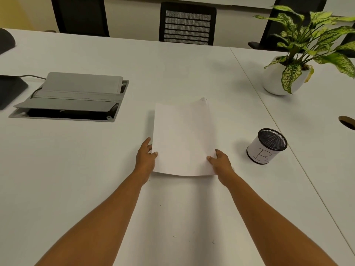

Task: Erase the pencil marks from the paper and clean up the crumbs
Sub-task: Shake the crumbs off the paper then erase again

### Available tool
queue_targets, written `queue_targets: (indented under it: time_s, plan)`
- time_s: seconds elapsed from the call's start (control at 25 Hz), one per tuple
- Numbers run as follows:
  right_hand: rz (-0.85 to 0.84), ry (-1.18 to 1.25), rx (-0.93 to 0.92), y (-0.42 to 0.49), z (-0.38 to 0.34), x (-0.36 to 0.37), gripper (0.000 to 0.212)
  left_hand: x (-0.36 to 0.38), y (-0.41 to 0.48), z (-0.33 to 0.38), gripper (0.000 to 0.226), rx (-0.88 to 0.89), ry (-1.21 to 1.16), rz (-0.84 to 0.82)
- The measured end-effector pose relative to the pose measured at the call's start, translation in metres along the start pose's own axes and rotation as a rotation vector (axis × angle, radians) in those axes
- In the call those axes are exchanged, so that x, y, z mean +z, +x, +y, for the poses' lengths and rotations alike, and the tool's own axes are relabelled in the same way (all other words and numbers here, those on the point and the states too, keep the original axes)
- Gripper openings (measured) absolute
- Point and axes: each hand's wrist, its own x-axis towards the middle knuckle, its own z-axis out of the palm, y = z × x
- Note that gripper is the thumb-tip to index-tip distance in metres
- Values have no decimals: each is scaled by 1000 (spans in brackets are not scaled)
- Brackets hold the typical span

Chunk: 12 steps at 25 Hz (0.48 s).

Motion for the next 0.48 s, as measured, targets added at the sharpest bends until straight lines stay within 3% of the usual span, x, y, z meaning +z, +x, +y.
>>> queue_targets:
  time_s: [0.12,0.32,0.48]
  plan:
    - [-8,97,110,16,5,5,29,2,8,-10,59,-37,7,4]
    - [-29,670,204,11,16,5,32,-5,5,-38,53,-67,17,17]
    - [171,312,-110,-33,33,8,25,-7,-10,-55,53,135,274,29]
